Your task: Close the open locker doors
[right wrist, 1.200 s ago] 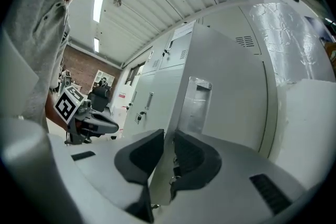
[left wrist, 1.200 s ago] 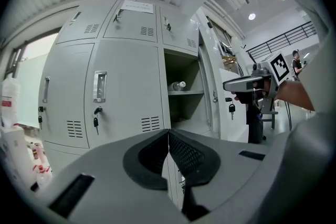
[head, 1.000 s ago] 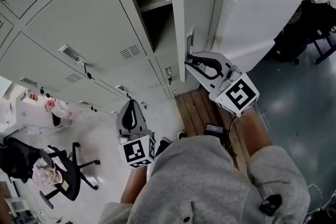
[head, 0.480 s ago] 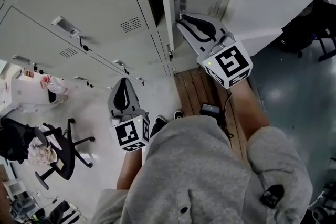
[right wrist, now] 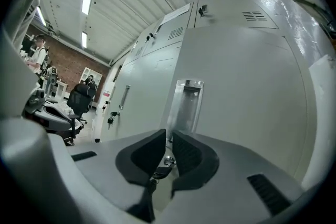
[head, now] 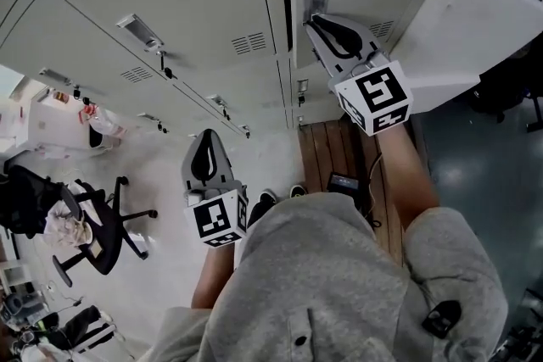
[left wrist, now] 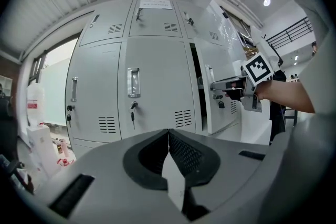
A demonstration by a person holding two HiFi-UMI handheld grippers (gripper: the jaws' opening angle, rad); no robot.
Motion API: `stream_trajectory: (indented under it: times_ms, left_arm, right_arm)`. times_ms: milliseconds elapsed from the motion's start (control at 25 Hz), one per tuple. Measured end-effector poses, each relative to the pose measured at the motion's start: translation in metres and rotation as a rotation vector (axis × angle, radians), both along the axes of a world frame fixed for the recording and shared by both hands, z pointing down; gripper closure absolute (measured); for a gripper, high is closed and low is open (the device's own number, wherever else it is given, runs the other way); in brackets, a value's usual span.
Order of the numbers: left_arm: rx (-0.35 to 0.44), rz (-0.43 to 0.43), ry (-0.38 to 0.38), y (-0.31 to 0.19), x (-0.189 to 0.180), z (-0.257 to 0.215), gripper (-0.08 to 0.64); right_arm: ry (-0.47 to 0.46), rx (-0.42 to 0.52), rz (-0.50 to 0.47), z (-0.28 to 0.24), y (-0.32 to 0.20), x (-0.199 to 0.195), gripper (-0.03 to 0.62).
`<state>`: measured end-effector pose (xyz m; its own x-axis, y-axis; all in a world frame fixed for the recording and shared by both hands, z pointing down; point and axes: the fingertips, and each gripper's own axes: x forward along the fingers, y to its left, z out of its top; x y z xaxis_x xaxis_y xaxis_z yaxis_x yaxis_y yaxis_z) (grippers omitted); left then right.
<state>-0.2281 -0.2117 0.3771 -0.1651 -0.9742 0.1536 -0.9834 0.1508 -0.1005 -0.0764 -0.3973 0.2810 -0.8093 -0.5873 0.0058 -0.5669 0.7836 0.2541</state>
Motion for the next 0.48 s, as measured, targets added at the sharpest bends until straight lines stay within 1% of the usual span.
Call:
stream_trajectory:
  times_ms: [200, 480]
  left_arm:
    - [-0.003, -0.031, 0.001, 0.006, -0.013, 0.000, 0.549]
    - [0.000, -0.047, 0.000, 0.009, -0.023, -0.002, 0.549]
  right_arm:
    - [0.003, -0.012, 0.043, 0.001, -0.018, -0.009, 0.543]
    - [0.005, -0.044, 0.124, 0.005, -0.041, -0.014, 0.543]
